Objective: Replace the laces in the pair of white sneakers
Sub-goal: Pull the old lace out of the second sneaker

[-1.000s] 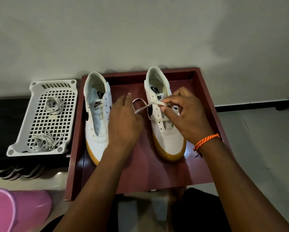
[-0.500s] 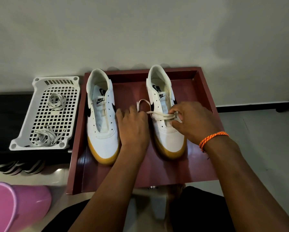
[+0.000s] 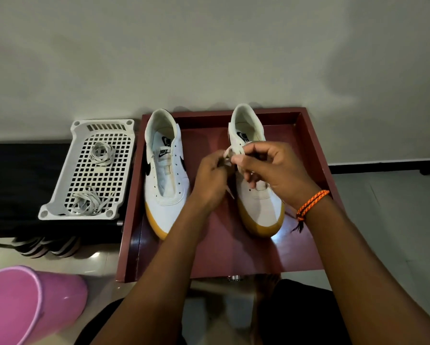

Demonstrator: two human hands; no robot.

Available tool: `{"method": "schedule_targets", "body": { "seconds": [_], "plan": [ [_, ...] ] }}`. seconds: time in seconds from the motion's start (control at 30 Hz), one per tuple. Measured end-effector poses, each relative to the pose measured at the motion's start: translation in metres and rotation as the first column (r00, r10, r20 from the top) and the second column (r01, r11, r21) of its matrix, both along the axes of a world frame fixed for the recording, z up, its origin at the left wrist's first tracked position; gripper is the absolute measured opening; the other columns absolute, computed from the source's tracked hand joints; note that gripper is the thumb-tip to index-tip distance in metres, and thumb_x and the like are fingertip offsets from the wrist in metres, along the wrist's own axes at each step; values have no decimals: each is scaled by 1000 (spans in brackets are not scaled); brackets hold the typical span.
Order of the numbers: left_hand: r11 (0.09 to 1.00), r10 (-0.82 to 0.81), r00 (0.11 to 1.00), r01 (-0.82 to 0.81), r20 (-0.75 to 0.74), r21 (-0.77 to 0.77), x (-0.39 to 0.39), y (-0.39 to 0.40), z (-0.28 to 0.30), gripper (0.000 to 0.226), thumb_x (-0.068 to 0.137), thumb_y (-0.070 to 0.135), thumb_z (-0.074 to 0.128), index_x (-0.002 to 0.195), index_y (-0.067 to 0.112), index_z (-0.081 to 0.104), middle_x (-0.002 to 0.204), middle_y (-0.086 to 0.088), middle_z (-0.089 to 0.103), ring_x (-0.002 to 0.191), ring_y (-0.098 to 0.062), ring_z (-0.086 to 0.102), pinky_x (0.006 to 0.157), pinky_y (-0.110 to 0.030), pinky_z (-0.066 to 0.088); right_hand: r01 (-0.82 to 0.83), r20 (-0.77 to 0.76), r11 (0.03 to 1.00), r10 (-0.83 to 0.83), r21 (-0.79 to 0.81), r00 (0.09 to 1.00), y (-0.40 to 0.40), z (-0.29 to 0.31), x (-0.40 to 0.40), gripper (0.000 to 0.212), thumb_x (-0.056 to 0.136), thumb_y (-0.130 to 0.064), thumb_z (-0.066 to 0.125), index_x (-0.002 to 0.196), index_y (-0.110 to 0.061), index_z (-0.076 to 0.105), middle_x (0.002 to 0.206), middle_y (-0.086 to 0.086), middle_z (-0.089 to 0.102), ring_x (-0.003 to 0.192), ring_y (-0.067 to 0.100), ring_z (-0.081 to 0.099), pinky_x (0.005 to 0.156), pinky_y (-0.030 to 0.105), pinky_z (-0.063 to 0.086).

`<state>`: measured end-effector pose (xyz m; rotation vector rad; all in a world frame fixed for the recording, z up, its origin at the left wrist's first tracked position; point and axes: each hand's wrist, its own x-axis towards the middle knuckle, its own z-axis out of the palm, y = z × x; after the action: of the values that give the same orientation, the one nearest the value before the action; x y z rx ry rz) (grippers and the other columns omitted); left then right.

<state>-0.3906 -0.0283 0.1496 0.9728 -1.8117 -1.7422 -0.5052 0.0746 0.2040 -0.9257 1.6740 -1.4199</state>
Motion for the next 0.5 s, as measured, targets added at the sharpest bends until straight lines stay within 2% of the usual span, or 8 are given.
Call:
{"method": "schedule_targets", "body": {
  "seconds": [0.07, 0.13, 0.23, 0.3, 0.33, 0.4, 0.43, 0.5],
  "plan": [
    [994, 60, 987, -45, -148, 98, 1, 3, 14, 23, 93, -4, 46, 88, -3, 68, 72, -13, 65, 66, -27, 60, 65, -39, 49, 15, 180, 995, 2, -96, 984, -3, 5, 5, 16, 99, -7, 69, 103, 9, 71, 80, 20, 61, 69, 23, 59, 62, 31, 55],
    [967, 88, 967, -25, -240, 253, 3, 5, 25, 27, 95, 6, 47, 89, 9, 73, 72, -8, 63, 67, -26, 58, 70, -40, 49, 33, 315, 985, 23, -171, 949, -6, 10, 11, 20, 102, -7, 63, 109, 11, 67, 85, 21, 61, 77, 24, 64, 70, 31, 59],
    [863, 78, 948, 90, -308, 497, 8, 5, 30, 28, 104, 15, 42, 111, 10, 69, 83, -7, 67, 76, -23, 65, 71, -35, 55, 137, 474, 955, 5, -264, 880, -11, 16, 13, 14, 105, -9, 57, 109, 2, 64, 94, 16, 64, 90, 22, 73, 75, 25, 60],
    [832, -10, 952, 177, -306, 525, 12, 5, 35, 28, 102, 14, 40, 114, 4, 63, 82, -16, 65, 76, -32, 65, 77, -41, 56, 203, 553, 937, -13, -285, 833, -11, 19, 7, 10, 107, -13, 55, 108, -7, 63, 100, 13, 68, 97, 20, 75, 74, 24, 60],
    [834, -60, 952, 212, -299, 509, 17, 3, 37, 25, 102, 12, 39, 113, 4, 61, 76, -18, 60, 70, -32, 62, 79, -42, 55, 232, 576, 929, -24, -290, 817, -11, 19, 5, 10, 107, -13, 54, 107, -8, 63, 98, 9, 70, 98, 20, 75, 75, 24, 60],
    [796, -88, 960, 228, -266, 561, 25, 1, 42, 21, 107, 9, 38, 106, 5, 59, 62, -9, 42, 52, -24, 49, 71, -42, 60, 290, 589, 918, -80, -270, 804, -12, 17, 2, 10, 106, -10, 55, 102, -7, 63, 91, 5, 67, 96, 22, 75, 78, 26, 61],
    [777, -85, 968, 212, -236, 592, 30, -2, 45, 22, 109, 10, 38, 104, 5, 59, 62, -4, 33, 47, -18, 41, 65, -42, 62, 317, 557, 922, -145, -225, 817, -14, 13, 2, 11, 105, -8, 56, 98, -5, 63, 85, 6, 66, 89, 24, 76, 76, 28, 61],
    [816, -63, 990, 125, -128, 564, 40, -9, 48, 24, 112, 14, 41, 101, 9, 61, 64, 2, 28, 43, -8, 33, 56, -38, 61, 382, 364, 920, -327, -88, 872, -19, 5, 3, 16, 101, -3, 58, 86, -3, 64, 71, 8, 61, 70, 23, 72, 68, 33, 61]
  ]
}}
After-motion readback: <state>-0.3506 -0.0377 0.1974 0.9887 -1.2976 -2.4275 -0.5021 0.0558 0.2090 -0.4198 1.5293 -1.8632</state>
